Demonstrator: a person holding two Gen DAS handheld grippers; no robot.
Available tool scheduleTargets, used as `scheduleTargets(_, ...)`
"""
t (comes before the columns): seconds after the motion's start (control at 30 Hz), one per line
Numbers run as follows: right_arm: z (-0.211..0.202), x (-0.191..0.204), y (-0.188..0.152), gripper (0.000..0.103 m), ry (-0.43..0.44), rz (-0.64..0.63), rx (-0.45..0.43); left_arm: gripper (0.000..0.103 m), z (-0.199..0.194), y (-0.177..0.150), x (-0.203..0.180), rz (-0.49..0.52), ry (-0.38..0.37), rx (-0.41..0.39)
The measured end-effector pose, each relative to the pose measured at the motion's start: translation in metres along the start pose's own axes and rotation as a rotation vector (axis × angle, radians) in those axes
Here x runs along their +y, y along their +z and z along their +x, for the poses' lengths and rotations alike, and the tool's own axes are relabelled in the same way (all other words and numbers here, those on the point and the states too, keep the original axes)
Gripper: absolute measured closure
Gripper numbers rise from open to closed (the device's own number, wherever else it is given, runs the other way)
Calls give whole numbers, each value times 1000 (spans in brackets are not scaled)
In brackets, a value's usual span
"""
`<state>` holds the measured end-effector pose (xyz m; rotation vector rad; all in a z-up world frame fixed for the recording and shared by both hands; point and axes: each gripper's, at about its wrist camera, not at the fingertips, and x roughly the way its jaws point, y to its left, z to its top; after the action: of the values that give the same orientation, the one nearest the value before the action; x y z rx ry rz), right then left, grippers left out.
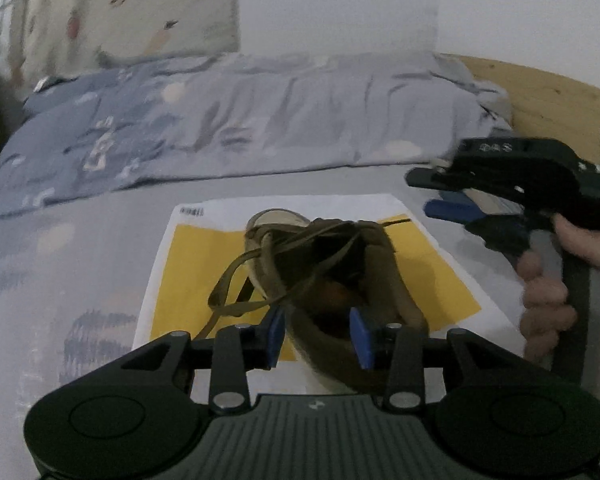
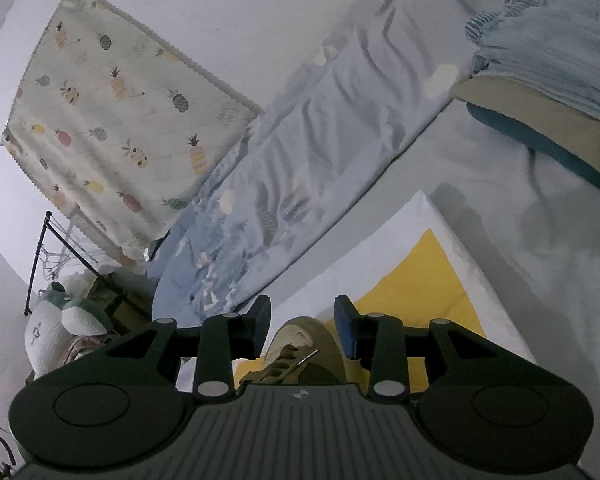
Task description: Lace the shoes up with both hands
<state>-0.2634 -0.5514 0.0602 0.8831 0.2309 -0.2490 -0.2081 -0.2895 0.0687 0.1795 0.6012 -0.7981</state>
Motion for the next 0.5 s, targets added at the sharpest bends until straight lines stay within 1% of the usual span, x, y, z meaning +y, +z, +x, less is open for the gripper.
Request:
scheduleTargets(0.1, 0, 0, -1, 66, -4, -8, 8, 67, 2, 0, 8, -43, 26, 15)
scheduleTargets(0.17, 0, 0, -1, 66, -7, -12, 12, 67, 3, 0, 11, -65, 17, 22)
scheduleTargets(0.27, 2, 0, -1, 66, -16, -15, 18, 68, 9, 5, 11, -70, 10, 42)
scheduleTargets(0.37, 2, 0, -2, 66, -22, -17, 25, 78, 20, 8, 9, -64, 20, 45)
scheduleTargets(0.5, 4, 2, -6, 66, -26, -35, 44, 86, 30, 18, 10, -62, 62, 5)
